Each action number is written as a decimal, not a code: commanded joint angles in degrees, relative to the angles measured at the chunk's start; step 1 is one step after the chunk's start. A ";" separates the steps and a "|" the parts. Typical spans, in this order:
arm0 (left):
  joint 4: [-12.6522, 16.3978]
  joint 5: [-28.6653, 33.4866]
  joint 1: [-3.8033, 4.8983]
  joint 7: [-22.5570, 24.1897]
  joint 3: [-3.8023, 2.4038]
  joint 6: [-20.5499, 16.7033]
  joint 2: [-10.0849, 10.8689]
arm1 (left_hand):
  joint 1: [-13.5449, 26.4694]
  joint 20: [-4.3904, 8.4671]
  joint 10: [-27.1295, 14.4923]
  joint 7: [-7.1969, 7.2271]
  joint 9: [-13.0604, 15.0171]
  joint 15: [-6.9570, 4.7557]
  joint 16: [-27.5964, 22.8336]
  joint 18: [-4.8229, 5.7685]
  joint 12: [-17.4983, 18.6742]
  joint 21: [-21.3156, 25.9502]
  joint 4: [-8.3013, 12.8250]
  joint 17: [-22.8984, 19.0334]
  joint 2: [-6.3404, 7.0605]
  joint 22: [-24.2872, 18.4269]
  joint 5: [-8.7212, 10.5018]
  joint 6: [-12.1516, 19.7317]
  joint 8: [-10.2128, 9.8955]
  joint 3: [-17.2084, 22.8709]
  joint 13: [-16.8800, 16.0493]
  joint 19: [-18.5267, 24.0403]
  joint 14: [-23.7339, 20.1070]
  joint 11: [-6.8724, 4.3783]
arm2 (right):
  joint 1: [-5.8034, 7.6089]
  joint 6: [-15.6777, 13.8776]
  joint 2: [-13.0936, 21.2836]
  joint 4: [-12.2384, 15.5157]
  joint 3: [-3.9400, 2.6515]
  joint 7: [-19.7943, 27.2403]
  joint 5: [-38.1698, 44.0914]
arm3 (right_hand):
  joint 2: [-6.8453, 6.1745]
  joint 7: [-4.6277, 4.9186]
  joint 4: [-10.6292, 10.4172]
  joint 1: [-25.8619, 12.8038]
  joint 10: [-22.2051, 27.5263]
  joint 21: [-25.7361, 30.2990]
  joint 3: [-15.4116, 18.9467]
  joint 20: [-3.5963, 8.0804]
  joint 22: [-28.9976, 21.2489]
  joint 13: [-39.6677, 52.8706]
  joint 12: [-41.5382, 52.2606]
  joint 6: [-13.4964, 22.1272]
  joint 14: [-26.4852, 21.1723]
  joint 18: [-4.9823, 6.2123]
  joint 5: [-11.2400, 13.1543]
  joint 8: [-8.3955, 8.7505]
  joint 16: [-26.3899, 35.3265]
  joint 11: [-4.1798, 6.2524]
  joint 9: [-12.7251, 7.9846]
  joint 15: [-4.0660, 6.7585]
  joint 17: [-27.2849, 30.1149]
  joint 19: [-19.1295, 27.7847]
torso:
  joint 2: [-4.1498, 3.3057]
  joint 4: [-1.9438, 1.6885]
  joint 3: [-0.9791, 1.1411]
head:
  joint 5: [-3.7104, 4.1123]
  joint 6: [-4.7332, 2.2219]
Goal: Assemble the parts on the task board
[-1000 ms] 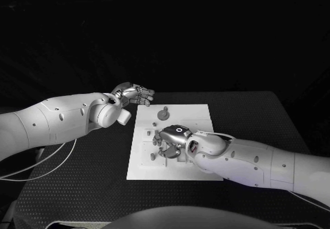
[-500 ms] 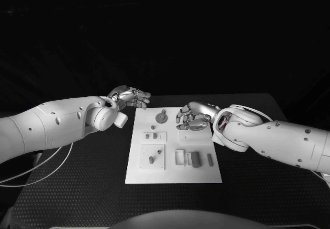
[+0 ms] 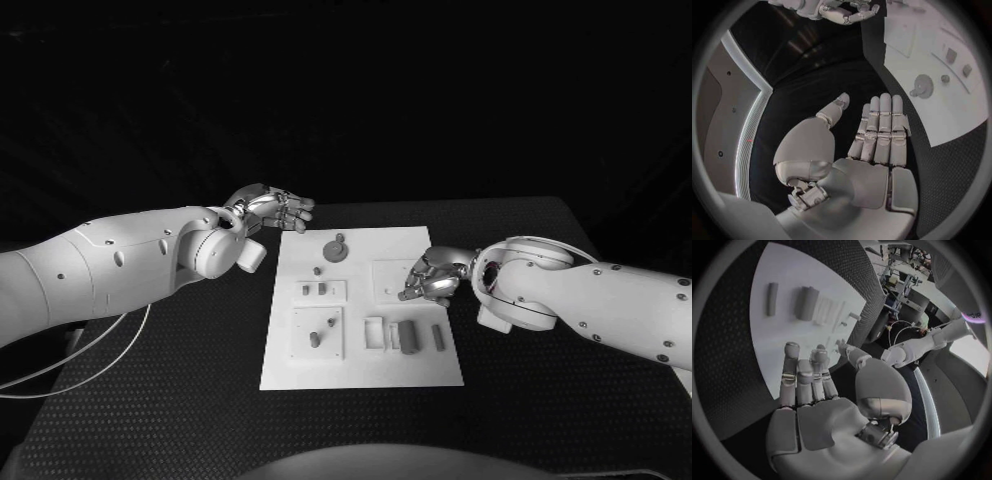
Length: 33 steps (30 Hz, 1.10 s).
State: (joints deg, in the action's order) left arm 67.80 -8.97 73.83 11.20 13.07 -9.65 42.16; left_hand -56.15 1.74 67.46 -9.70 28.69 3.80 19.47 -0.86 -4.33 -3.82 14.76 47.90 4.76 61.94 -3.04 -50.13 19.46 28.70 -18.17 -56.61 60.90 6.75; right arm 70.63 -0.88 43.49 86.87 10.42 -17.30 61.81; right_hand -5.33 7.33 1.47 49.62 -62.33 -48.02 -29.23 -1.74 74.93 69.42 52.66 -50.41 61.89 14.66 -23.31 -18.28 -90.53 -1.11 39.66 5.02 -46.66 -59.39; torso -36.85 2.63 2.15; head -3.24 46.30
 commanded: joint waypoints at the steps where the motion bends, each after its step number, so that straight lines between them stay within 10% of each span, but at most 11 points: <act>1: 0.09 0.32 -0.03 0.27 -0.02 1.06 -0.02 | 0.85 -0.01 -0.35 0.06 0.04 0.16 -0.26 -0.54 -0.02 -0.06 -0.36 0.01 0.00 -0.06 0.14 0.22 -0.09 -0.06 0.09 0.54 -0.21 0.02 | -0.33 4.08 0.70 1.45 0.18 -5.74 -3.67 | 0.28 -0.19 -1.58 -2.11 0.14 -0.59 0.19 0.35 1.35 0.04 1.03 -0.97 0.40 0.34 -0.20 0.21 -0.53 0.33 0.21 0.16 -0.57 -0.40 | 0.01 0.03 -0.06 | 0.12 0.02; 6: 0.07 0.32 -0.10 0.10 0.00 1.31 -0.07 | 0.95 -0.02 -0.36 0.06 0.05 0.17 -0.28 -0.54 -0.02 -0.07 -0.46 0.01 0.01 -0.08 0.14 0.23 -0.09 -0.10 0.10 0.56 -0.23 0.02 | -0.99 6.68 1.13 2.73 0.75 -7.89 -3.97 | 0.04 -0.84 -3.08 -4.21 -0.40 -1.39 0.01 0.95 1.32 -0.14 2.36 -2.56 2.69 0.34 -0.23 0.10 -0.99 0.96 0.49 0.74 -4.06 -0.72 | 0.02 -0.07 -0.12 | 0.29 0.16; 10: 0.15 0.32 -0.12 0.10 0.01 1.39 -0.17 | 1.02 -0.02 -0.37 0.06 0.05 0.17 -0.29 -0.54 -0.02 -0.07 -0.52 0.02 0.03 -0.09 0.14 0.24 -0.10 -0.12 0.11 0.58 -0.24 0.02 | -1.14 8.35 0.65 2.30 2.43 -9.90 -4.03 | -0.08 -1.35 -4.02 -5.88 -0.97 -2.02 0.17 1.36 1.31 -0.41 3.11 -3.90 4.63 0.34 -0.20 -0.09 -1.10 1.42 0.75 1.19 -6.76 -1.16 | 0.06 -0.05 -0.19 | 0.43 0.16; 33: 0.37 0.32 -0.13 -0.11 0.01 1.58 -0.04 | 1.25 -0.03 -0.43 0.04 0.04 0.19 -0.35 -0.56 0.00 -0.08 -0.76 0.05 0.11 -0.14 0.14 0.32 -0.13 -0.20 0.15 0.63 -0.29 0.04 | -3.58 8.16 -2.65 -2.30 2.93 -10.20 -2.23 | -0.55 -1.47 -4.31 -7.19 -0.86 -2.43 0.00 1.66 1.31 -0.76 3.61 -4.21 4.62 0.34 -0.23 0.42 -1.03 1.59 0.82 1.36 -7.19 -0.83 | -0.03 -0.16 -0.18 | 0.30 0.68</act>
State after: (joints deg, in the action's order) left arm 67.99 -8.95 73.69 10.83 13.11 -8.93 42.19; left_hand -55.46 1.56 67.46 -9.70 28.69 3.80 19.47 -0.86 -4.33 -3.81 14.25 47.90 4.99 61.88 -3.04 -50.13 19.46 28.49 -18.07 -56.39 60.90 6.75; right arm 67.17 6.90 41.00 84.69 13.37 -27.46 59.39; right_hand -5.76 5.27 -2.86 42.79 -63.39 -50.26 -29.18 -0.30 74.91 68.70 55.89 -53.84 66.48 14.14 -23.30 -18.00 -91.35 0.12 40.42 6.12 -53.87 -60.39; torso -36.87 2.48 1.97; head -2.94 46.89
